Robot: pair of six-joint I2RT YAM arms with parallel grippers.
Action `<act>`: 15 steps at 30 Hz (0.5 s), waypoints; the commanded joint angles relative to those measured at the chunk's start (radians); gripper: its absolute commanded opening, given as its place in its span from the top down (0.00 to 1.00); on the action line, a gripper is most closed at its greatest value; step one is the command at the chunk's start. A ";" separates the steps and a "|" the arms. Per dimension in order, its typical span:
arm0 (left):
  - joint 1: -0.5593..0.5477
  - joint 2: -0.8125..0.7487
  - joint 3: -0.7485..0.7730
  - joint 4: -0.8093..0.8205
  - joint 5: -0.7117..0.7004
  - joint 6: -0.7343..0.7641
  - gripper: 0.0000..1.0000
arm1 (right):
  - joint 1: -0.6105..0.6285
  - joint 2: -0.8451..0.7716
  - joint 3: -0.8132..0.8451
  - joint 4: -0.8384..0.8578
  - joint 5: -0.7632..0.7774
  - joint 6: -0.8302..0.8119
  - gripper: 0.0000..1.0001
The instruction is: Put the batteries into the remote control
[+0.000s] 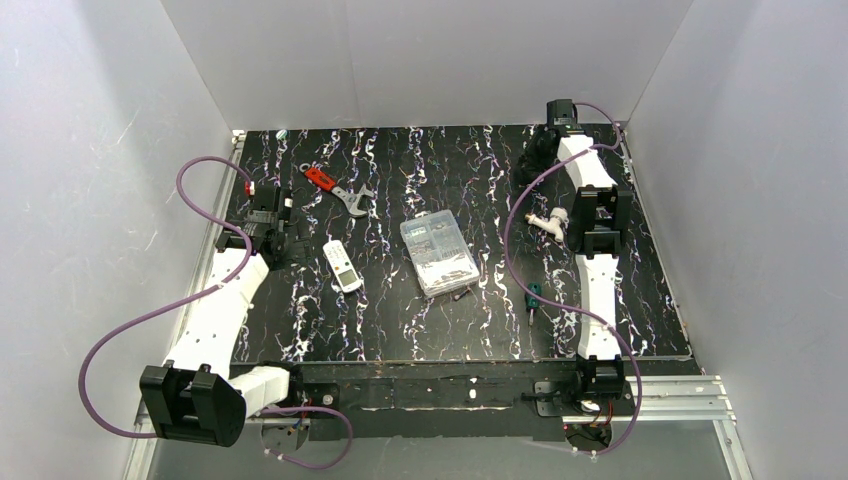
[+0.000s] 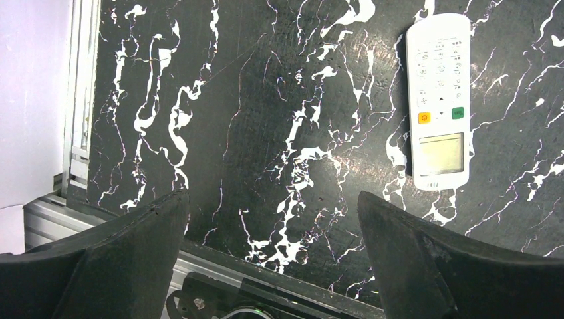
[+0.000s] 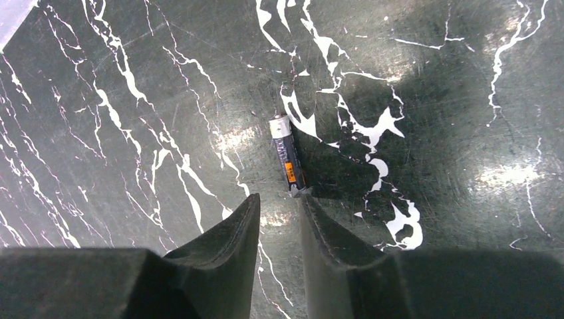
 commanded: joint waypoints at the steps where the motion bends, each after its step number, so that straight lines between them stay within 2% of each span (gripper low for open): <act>1: -0.002 -0.023 0.027 -0.090 -0.030 0.007 0.01 | -0.003 0.014 0.046 -0.003 -0.010 0.004 0.65; 8: -0.002 -0.022 0.035 -0.095 -0.028 0.008 0.01 | -0.004 0.005 0.029 0.008 -0.012 0.007 0.66; 11: -0.002 -0.026 0.035 -0.097 -0.028 0.008 0.01 | -0.006 0.007 0.029 0.008 -0.014 0.010 0.61; 15: -0.002 -0.027 0.033 -0.098 -0.028 0.006 0.00 | -0.008 0.004 0.024 0.009 -0.016 0.015 0.60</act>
